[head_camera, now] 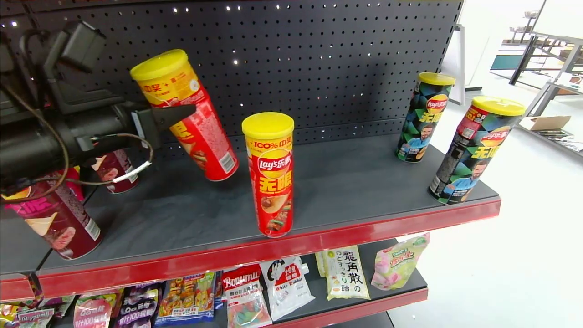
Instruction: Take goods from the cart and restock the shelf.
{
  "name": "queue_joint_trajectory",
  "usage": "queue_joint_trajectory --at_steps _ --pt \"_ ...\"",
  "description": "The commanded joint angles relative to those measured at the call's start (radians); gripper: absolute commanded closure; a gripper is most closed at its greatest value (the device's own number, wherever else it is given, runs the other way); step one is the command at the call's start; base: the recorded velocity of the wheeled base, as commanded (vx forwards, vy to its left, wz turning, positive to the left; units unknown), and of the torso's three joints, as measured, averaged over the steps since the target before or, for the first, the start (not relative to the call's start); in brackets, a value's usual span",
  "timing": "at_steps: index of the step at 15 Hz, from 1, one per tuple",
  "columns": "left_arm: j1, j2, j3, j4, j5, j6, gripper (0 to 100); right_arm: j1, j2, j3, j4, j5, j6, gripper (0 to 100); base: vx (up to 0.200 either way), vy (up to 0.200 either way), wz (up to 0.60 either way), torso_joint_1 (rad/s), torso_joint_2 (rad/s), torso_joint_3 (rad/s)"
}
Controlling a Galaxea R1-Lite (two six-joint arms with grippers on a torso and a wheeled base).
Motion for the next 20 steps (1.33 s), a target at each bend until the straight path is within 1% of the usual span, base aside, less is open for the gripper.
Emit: queue_joint_trajectory --at_steps 1,2,3,4,8,10,11,13,20 --pt "-0.04 0.165 -0.09 -0.04 0.0 0.019 100 0.0 0.001 0.0 0.0 0.0 0.0 0 0.0 0.0 0.0 0.0 0.0 0.0" --pt "-0.063 0.213 -0.142 -0.023 0.026 0.024 100 0.0 0.001 0.0 0.0 0.0 0.0 0 0.0 0.0 0.0 0.0 0.0 0.0" --pt "-0.086 0.24 -0.175 -0.011 0.049 0.024 100 0.0 0.001 0.0 0.0 0.0 0.0 0 0.0 0.0 0.0 0.0 0.0 0.0" --pt "-0.099 0.263 -0.196 -0.005 0.057 0.024 100 0.0 0.001 0.0 0.0 0.0 0.0 0 0.0 0.0 0.0 0.0 0.0 0.0" --pt "-0.104 0.323 -0.219 -0.007 0.057 0.025 100 0.0 0.001 0.0 0.0 0.0 0.0 0 0.0 0.0 0.0 0.0 0.0 0.0" --pt "-0.104 0.359 -0.25 -0.007 0.055 0.025 100 0.0 0.001 0.0 0.0 0.0 0.0 0 0.0 0.0 0.0 0.0 0.0 0.0" --pt "-0.107 0.388 -0.284 -0.008 0.054 0.025 100 0.0 0.001 0.0 0.0 0.0 0.0 0 0.0 0.0 0.0 0.0 0.0 0.0" --pt "-0.121 0.415 -0.317 -0.011 0.054 0.027 100 0.0 0.001 0.0 0.0 0.0 0.0 0 0.0 0.0 0.0 0.0 0.0 0.0" --pt "-0.122 0.435 -0.33 -0.005 0.046 0.028 100 0.0 0.001 0.0 0.0 0.0 0.0 0 0.0 0.0 0.0 0.0 0.0 0.0"
